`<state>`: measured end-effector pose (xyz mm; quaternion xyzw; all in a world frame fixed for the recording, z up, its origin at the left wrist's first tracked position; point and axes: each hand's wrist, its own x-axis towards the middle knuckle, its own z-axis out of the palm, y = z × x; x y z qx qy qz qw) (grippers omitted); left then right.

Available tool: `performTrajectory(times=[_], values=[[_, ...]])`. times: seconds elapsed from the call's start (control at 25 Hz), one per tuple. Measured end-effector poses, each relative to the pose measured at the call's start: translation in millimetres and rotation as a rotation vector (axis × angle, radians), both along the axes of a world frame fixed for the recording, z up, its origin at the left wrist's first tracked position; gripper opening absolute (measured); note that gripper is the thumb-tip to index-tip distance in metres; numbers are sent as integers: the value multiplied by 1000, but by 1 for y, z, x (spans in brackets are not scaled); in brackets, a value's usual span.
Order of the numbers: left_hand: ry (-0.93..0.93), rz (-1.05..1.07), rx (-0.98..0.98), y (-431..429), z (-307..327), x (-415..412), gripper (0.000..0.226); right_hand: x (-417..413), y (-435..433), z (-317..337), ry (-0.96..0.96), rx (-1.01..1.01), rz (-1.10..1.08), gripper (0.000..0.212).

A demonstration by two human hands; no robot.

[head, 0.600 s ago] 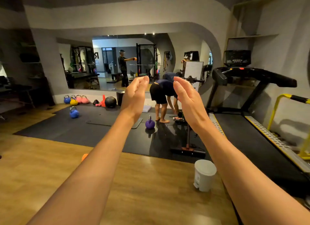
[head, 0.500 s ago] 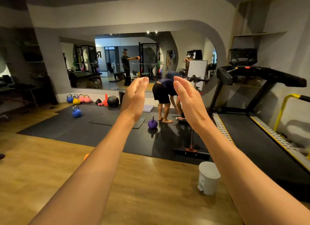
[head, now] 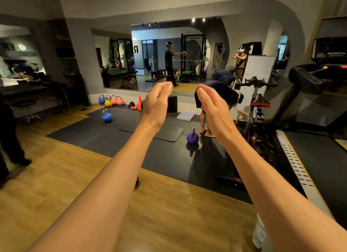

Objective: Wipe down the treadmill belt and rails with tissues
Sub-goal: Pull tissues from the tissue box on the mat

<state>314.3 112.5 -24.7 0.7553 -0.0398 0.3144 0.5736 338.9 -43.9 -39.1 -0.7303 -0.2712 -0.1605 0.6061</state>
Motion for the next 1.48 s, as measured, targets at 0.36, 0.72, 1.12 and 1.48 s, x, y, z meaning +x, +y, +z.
performTrajectory(times=[0.36,0.72,1.12,1.48], values=[[14,9,-29,128,-12,244,35,237,100,-8,52,-48,-26,46],[74,3,-32,203,-43,511,38,505,181,-36,74,-77,-17,48],[110,41,-60,296,-38,803,37,818,293,-39,152,-48,73,42],[113,19,-89,418,-48,1059,38,1060,397,-45,153,-73,-7,41]])
